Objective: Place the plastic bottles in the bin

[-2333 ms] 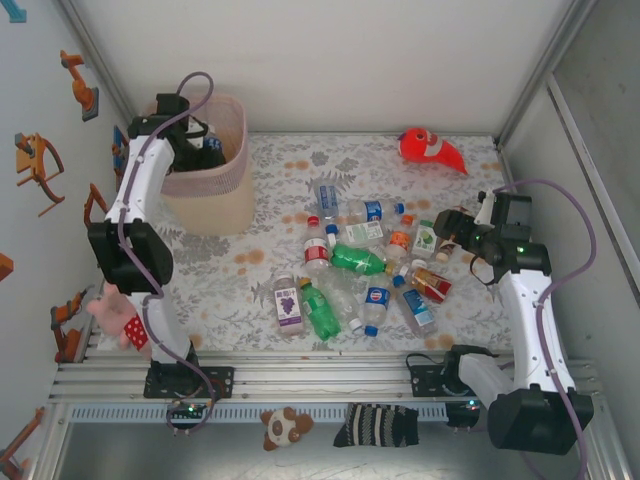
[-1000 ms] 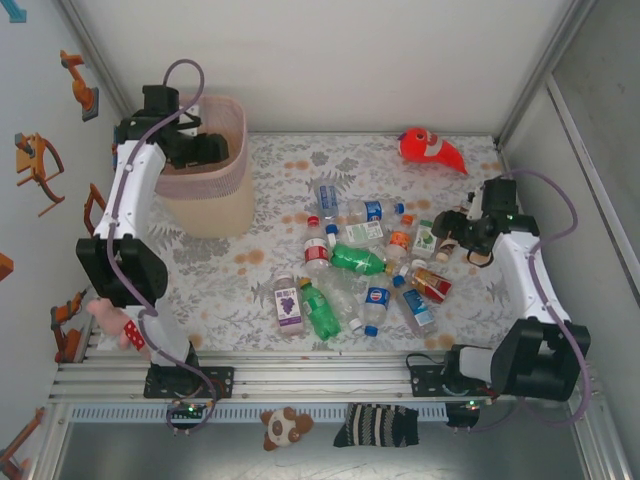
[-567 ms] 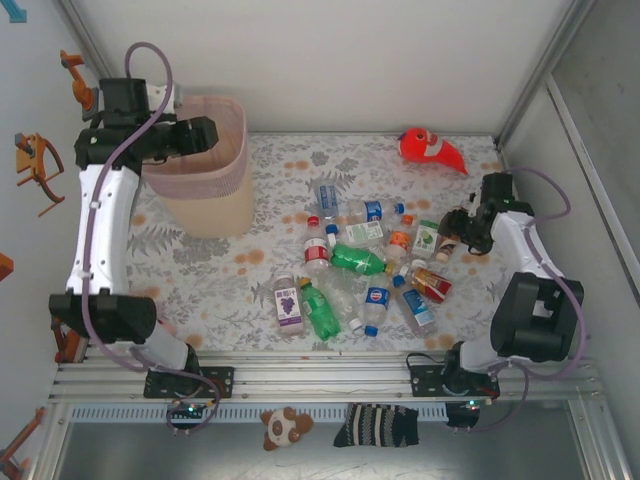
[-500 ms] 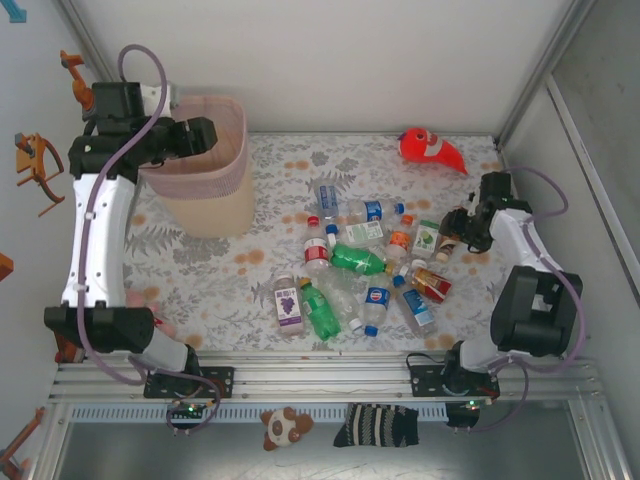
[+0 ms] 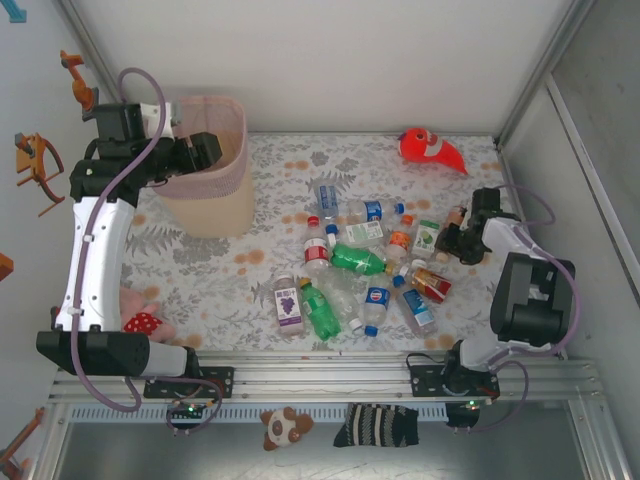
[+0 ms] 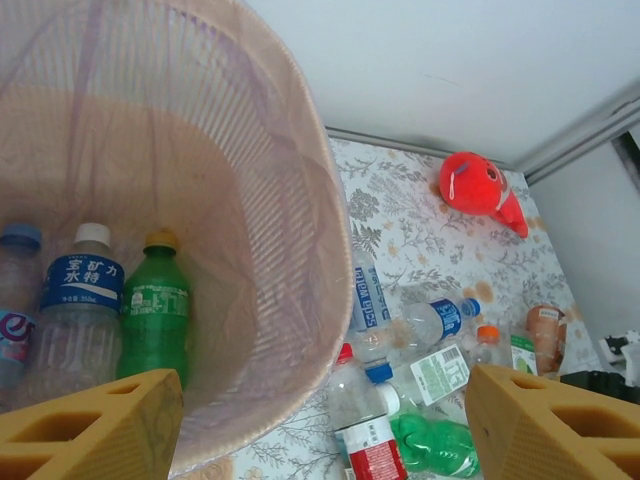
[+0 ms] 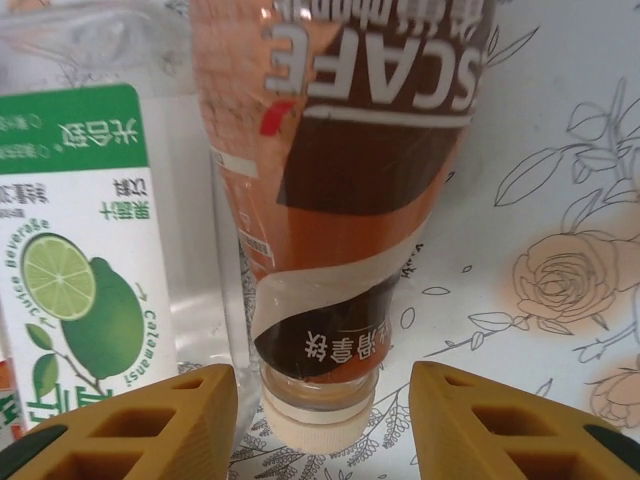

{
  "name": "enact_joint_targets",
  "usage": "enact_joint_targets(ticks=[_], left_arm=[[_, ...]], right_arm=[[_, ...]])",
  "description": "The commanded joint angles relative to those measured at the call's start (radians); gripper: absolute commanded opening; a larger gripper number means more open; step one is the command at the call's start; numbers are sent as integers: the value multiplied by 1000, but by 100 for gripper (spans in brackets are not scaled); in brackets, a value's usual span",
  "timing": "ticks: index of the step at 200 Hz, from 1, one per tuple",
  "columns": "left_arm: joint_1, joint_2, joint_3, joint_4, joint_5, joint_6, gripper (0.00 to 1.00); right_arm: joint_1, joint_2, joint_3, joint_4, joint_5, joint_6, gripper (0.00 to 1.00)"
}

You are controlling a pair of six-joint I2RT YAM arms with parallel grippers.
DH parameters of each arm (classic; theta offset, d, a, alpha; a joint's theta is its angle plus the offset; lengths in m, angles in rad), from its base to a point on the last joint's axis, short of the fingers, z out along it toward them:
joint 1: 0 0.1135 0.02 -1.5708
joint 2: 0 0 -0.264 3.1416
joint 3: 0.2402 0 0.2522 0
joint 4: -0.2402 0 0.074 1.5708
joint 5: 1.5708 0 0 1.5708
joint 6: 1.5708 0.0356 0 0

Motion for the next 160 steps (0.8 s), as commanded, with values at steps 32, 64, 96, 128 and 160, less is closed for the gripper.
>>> enact_joint_targets(ticks=[32, 64, 96, 128, 160], left_arm=[[1, -19, -8, 52, 47, -42, 74], [-3, -13, -10, 59, 50, -49, 74], [-4, -11, -11, 60, 50, -54, 74], [-6, -11, -13, 61, 49, -54, 74], [-9, -17, -17, 61, 48, -58, 74]], right_arm=[[-5, 44, -30, 62, -18, 26, 45], [-5, 76, -40, 80, -9, 24, 44], [-5, 87, -49, 87, -5, 23, 39], [-5, 88, -42, 78, 2, 16, 46], [-5, 111, -34, 74, 14, 8, 46]])
